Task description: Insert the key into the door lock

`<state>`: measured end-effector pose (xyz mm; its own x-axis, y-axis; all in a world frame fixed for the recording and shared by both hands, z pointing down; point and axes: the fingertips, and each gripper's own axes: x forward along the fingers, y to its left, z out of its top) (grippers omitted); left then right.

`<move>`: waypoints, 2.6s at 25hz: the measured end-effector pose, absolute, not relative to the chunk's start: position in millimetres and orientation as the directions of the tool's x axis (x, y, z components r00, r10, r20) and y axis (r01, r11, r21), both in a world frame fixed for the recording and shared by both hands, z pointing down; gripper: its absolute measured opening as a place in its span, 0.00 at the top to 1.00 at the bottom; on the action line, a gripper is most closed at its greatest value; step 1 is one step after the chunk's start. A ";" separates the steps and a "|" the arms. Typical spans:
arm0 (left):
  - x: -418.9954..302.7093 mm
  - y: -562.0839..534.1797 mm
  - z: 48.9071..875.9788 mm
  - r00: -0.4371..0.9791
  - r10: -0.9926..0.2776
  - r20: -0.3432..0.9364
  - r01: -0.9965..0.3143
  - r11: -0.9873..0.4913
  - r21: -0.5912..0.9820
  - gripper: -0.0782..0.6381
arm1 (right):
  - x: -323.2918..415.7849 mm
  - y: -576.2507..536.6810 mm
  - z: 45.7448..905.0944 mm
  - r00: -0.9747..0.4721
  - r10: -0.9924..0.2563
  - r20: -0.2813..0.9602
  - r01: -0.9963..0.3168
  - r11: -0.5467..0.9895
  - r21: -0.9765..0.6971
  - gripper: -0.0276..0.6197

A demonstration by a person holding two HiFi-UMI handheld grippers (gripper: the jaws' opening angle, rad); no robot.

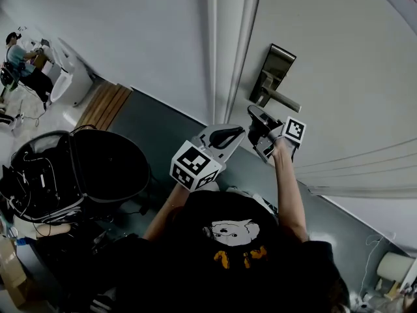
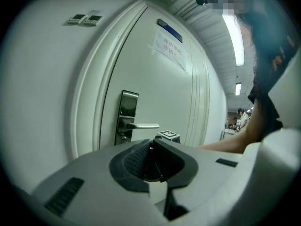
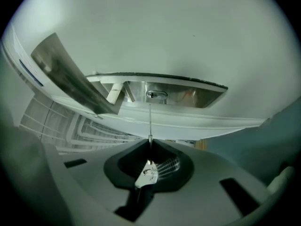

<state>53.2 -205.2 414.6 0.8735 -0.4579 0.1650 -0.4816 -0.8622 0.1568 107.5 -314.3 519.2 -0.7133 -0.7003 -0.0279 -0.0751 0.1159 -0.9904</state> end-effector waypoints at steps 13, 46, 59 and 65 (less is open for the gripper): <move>40.2 -192.8 411.7 0.890 -0.424 0.167 -0.448 -0.883 0.142 0.86 | 113.0 -322.6 501.7 -0.686 -0.716 -0.127 0.063 0.115 -0.991 0.92; 34.2 -182.8 409.4 0.894 -0.417 0.162 -0.439 -0.889 0.132 0.86 | 129.1 -303.6 494.7 -0.432 -0.899 -0.075 0.076 0.046 -0.996 0.92; 40.8 -207.2 420.1 0.892 -0.416 0.178 -0.441 -0.886 0.144 0.86 | 129.2 -328.1 501.1 -0.500 -0.863 -0.074 0.131 0.009 -0.991 0.92; 44.4 -216.4 420.6 0.891 -0.413 0.186 -0.441 -0.886 0.147 0.86 | 141.4 -342.4 502.9 -0.454 -0.887 -0.088 0.099 0.048 -0.994 0.92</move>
<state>44.4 -216.4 420.6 0.8914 -0.4130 0.1865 -0.4409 -0.8855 0.1465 141.4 -342.4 502.9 -0.4536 -0.8868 -0.0883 0.0993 0.0482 -0.9939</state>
